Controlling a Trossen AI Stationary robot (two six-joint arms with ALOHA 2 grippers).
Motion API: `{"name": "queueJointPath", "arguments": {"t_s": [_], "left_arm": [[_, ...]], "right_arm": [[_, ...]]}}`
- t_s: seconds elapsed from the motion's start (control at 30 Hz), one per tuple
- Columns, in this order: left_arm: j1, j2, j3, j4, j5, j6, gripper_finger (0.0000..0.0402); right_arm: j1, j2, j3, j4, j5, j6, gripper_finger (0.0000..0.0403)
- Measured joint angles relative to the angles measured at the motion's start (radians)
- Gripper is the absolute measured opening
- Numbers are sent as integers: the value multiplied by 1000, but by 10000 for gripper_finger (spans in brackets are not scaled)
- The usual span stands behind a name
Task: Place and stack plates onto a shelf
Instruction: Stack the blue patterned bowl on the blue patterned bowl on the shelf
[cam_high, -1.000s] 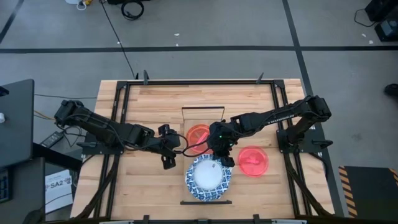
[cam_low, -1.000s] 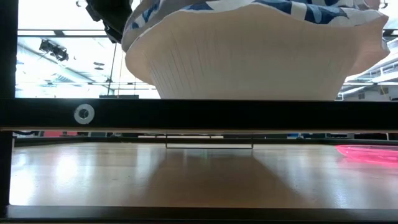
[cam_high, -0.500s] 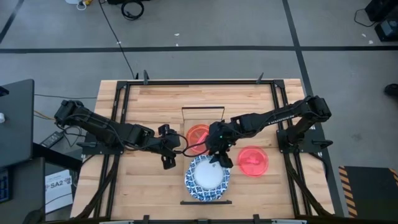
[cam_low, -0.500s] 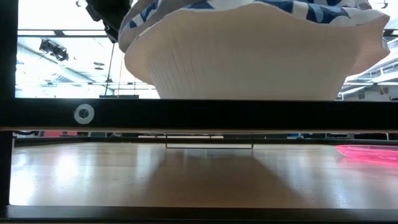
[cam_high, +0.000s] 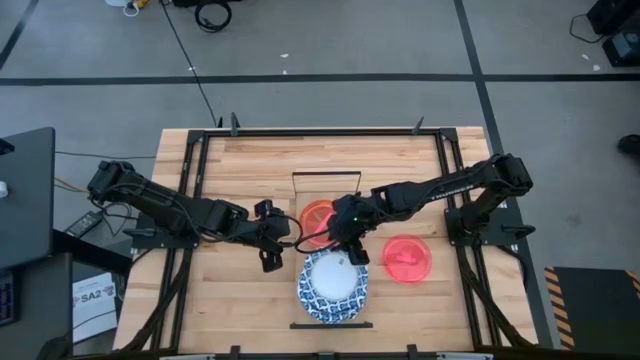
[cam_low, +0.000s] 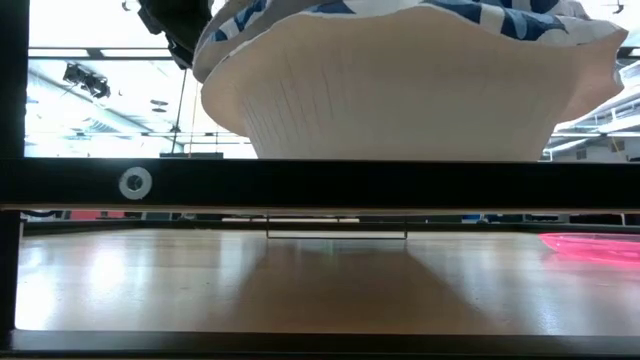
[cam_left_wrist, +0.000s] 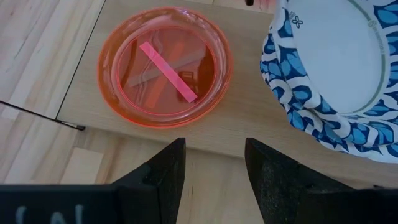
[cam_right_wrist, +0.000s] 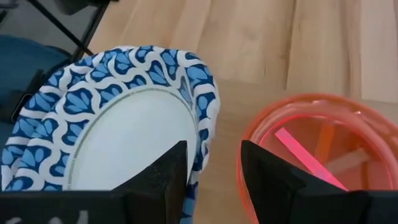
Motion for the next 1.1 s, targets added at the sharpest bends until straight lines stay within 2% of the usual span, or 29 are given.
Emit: {"name": "queueJointPath", "arguments": {"t_s": [0.3,0.47,0.67,1.1], "left_arm": [[0,0,0,0,0,0,172],[0,0,0,-1,0,-1,172],[0,0,0,-1,0,-1,172],[0,0,0,-3,0,-1,172]], "right_arm": [[0,-17,0,40,-55,-36,156],[-5,-41,0,36,-45,-36,156],[-8,-46,0,8,49,-36,156],[32,-20,-65,18,35,-35,156]]}}
